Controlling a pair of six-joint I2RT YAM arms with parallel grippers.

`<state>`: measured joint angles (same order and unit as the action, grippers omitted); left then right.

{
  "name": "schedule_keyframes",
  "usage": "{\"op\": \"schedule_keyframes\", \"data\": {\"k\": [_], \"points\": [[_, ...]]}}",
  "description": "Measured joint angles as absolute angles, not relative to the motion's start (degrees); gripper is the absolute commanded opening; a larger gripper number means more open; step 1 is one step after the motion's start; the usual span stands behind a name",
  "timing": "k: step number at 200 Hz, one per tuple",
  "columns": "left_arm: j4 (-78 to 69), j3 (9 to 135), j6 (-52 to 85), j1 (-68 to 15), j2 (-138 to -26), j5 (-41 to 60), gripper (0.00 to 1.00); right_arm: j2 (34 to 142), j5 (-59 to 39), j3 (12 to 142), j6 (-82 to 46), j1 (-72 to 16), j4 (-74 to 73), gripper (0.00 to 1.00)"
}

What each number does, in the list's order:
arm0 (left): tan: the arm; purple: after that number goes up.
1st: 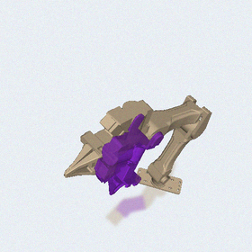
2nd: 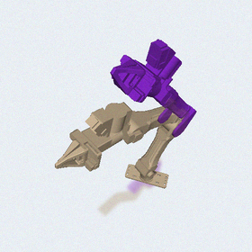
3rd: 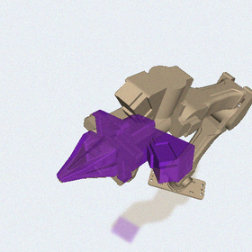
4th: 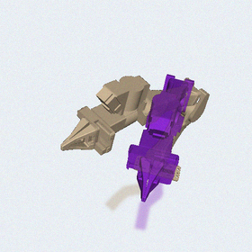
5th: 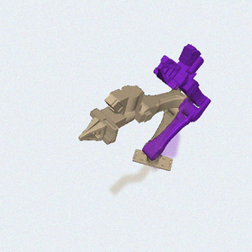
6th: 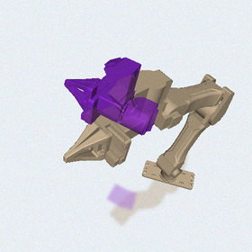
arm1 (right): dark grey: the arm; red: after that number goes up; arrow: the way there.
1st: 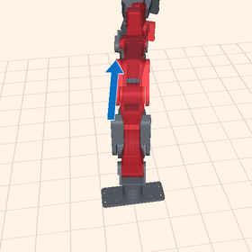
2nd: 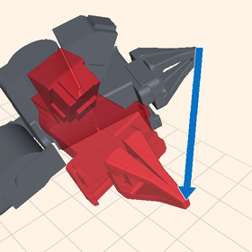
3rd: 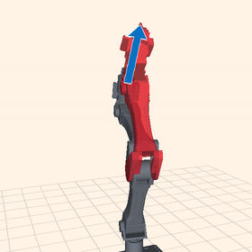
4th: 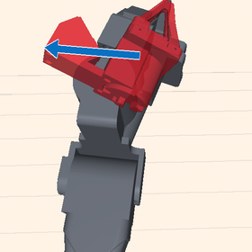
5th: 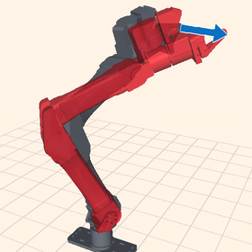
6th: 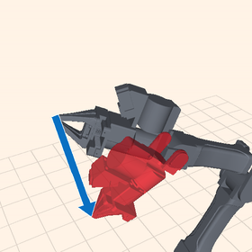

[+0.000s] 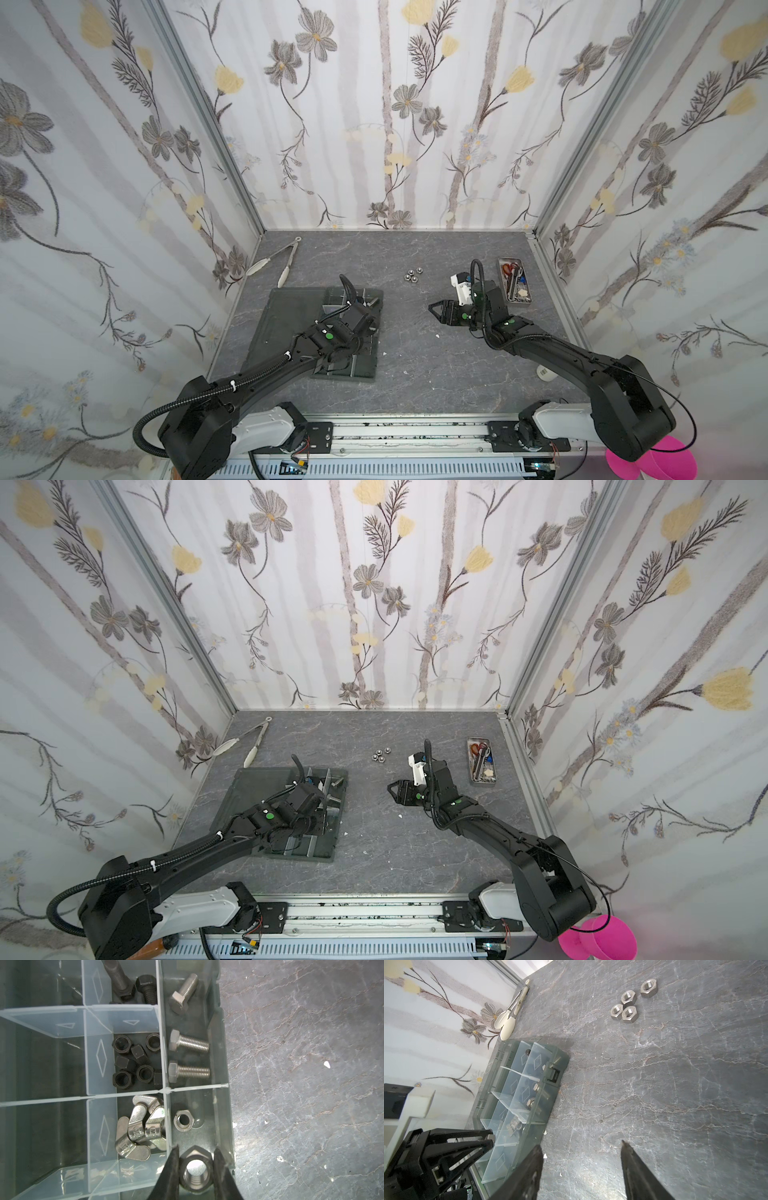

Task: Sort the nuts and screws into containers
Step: 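Open the left gripper over a compartment while the right gripper reaches toward the hex nuts, then lower the right gripper onto a silver hex nut and close on it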

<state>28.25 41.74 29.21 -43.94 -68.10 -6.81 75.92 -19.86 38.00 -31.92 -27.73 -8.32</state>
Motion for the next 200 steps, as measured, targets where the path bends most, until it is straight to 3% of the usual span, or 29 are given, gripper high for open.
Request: {"op": "schedule_keyframes", "data": {"k": [45, 115, 150, 168, 200], "points": [[26.79, 41.67, 29.39, -44.03, -68.79, -6.37, 0.48, 76.9, -17.21, 40.16, -30.59, -28.12, -5.96, 0.61], [27.27, 45.39, 28.25, -44.01, -64.25, -8.23, 0.67, 81.65, -12.67, 45.69, -27.42, -28.16, -0.95, 0.62], [27.46, 46.92, 25.28, -43.59, -59.77, -11.11, 0.73, 86.96, -9.96, 51.51, -25.58, -28.16, 1.67, 0.63], [27.46, 47.13, 23.77, -43.03, -57.98, -12.75, 0.83, 90.0, -8.97, 55.24, -24.93, -28.16, 3.01, 0.63], [26.57, 46.37, 22.26, -42.17, -54.46, -14.44, 0.91, 96.53, -6.39, 61.82, -24.29, -28.12, 4.73, 0.62]]}}
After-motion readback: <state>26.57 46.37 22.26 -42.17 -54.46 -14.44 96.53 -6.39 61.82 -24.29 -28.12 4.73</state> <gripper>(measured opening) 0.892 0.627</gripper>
